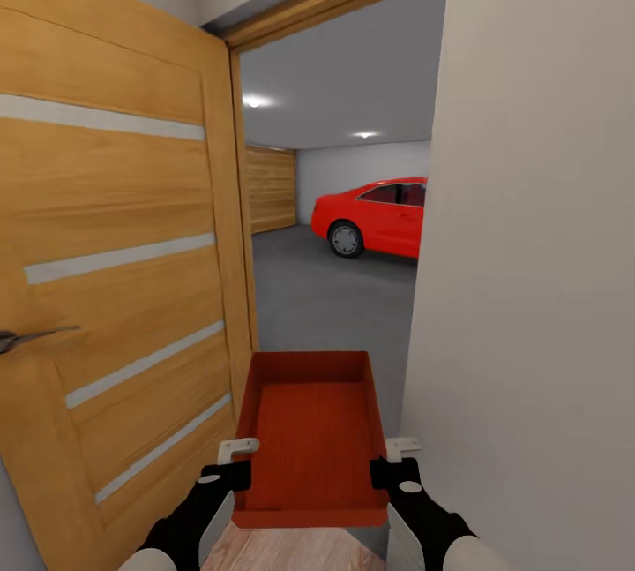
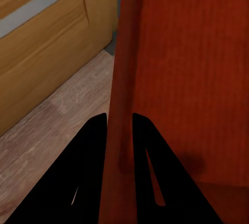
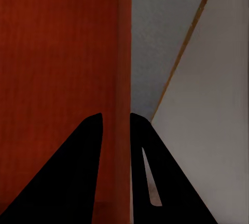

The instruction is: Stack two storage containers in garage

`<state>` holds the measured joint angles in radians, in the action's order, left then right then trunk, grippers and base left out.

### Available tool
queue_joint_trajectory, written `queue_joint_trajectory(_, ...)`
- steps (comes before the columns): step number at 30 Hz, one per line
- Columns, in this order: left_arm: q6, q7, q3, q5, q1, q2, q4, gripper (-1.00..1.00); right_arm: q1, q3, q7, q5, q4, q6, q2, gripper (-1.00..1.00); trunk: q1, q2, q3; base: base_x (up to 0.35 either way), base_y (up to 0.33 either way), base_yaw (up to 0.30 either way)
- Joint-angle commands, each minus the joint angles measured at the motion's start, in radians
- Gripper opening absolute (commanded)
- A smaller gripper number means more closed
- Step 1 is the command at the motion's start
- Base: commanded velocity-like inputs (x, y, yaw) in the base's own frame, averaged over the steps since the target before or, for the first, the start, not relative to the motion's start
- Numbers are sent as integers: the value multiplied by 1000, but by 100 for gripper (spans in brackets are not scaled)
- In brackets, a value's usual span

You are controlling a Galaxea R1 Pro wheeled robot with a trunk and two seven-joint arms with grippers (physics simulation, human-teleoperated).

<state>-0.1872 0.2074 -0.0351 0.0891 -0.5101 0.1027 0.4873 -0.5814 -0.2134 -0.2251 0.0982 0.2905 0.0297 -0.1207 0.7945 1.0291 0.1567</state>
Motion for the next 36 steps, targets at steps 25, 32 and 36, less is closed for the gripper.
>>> queue_joint_trajectory(25, -8, 3, 18, 65, 0, 1, 2, -100, -2, 31, -11, -3, 2, 56, -1, -100, 1, 1, 1, 245, 217, -141)
queue_joint_trajectory(32, -8, 3, 20, 66, 0, 0, 2, -100, -2, 31, -11, -3, 2, 56, -1, -100, 1, 1, 1, 245, 217, -281)
queue_joint_trajectory(36, -9, 3, 20, 66, 0, 0, 2, -100, -2, 31, -11, -3, 2, 57, -1, -100, 1, 1, 1, 245, 220, -282)
